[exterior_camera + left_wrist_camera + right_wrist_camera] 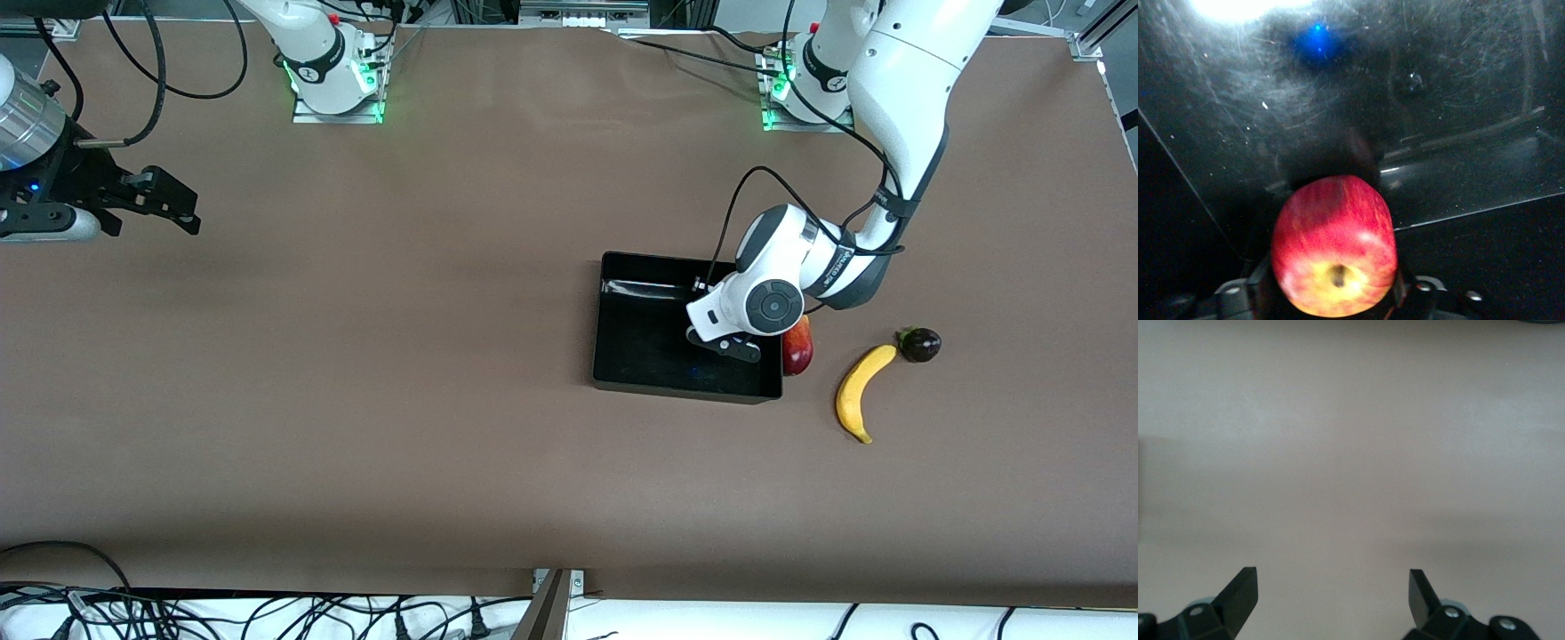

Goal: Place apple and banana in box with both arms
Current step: 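Carry the apple into the black box and open the left gripper, then move the left gripper to the yellow banana and grasp it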

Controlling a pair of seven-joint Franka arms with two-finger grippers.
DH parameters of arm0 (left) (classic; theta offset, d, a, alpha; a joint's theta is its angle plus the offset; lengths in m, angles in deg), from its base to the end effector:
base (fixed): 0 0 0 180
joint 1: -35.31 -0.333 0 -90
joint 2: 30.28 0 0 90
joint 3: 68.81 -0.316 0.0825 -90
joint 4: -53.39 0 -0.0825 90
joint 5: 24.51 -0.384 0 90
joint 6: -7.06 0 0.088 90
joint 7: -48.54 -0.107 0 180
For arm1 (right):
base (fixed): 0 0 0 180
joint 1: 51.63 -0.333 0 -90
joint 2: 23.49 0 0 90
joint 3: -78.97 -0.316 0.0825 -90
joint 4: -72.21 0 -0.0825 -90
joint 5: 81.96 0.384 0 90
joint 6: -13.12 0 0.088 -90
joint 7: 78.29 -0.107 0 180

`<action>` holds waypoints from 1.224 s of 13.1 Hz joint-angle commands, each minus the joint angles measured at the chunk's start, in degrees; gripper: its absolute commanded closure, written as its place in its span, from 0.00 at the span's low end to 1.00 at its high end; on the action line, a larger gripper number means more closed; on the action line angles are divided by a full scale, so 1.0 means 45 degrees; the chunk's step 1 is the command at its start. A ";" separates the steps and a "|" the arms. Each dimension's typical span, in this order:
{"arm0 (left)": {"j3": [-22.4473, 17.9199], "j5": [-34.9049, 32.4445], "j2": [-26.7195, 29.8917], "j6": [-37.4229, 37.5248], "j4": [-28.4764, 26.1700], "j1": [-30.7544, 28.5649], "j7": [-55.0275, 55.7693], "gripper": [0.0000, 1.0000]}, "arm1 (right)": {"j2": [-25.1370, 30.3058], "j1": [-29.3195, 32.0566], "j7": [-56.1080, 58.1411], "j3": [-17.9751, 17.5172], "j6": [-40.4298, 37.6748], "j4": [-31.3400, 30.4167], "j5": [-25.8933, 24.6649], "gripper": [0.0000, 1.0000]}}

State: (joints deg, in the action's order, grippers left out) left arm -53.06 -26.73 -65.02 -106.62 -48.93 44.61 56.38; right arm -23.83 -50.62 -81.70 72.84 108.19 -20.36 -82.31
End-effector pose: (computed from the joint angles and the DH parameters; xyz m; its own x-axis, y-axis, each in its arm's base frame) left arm 0.5578 -0.2492 0.1997 0.8741 -0.2927 -0.3876 -0.2862 -0.9552 0.0758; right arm 0.5618 0.0496 0.6078 0.9988 0.0303 0.0380 0.0302 -0.9995 0.0032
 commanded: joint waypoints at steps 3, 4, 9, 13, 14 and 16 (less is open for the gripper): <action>-0.0198 -0.0385 0.1254 0.2442 0.1659 0.0003 0.1224 0.00 | -0.0061 0.0146 -0.0006 -0.0123 -0.0052 0.0219 -0.0137 0.00; -0.0471 -0.0657 0.1255 0.3321 0.2458 -0.0094 0.1208 0.00 | -0.0061 0.0146 -0.0006 -0.0123 -0.0052 0.0219 -0.0118 0.00; -0.0942 -0.2801 0.0730 0.3605 0.2974 -0.1460 -0.3237 0.00 | -0.0061 0.0146 -0.0006 -0.0123 -0.0052 0.0219 -0.0137 0.00; -0.0825 -0.3296 -0.0307 0.0800 0.2118 -0.3198 -0.7007 0.00 | -0.0061 0.0146 -0.0006 -0.0123 -0.0052 0.0219 -0.0118 0.00; -0.0844 -0.3315 -0.0404 -0.0041 0.1728 -0.3297 -0.7498 0.00 | -0.0061 0.0146 -0.0006 -0.0123 -0.0052 0.0219 -0.0118 0.00; -0.0864 -0.3374 -0.0696 -0.1119 0.1354 -0.3745 -0.8222 0.00 | -0.0061 0.0146 -0.0006 -0.0123 -0.0052 0.0219 -0.0137 0.00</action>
State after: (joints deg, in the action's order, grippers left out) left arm -57.67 -40.37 -68.31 -108.18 -40.62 29.19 22.95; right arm -23.86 -50.59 -81.70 72.85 108.22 -20.28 -82.31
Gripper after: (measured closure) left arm 0.000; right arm 0.000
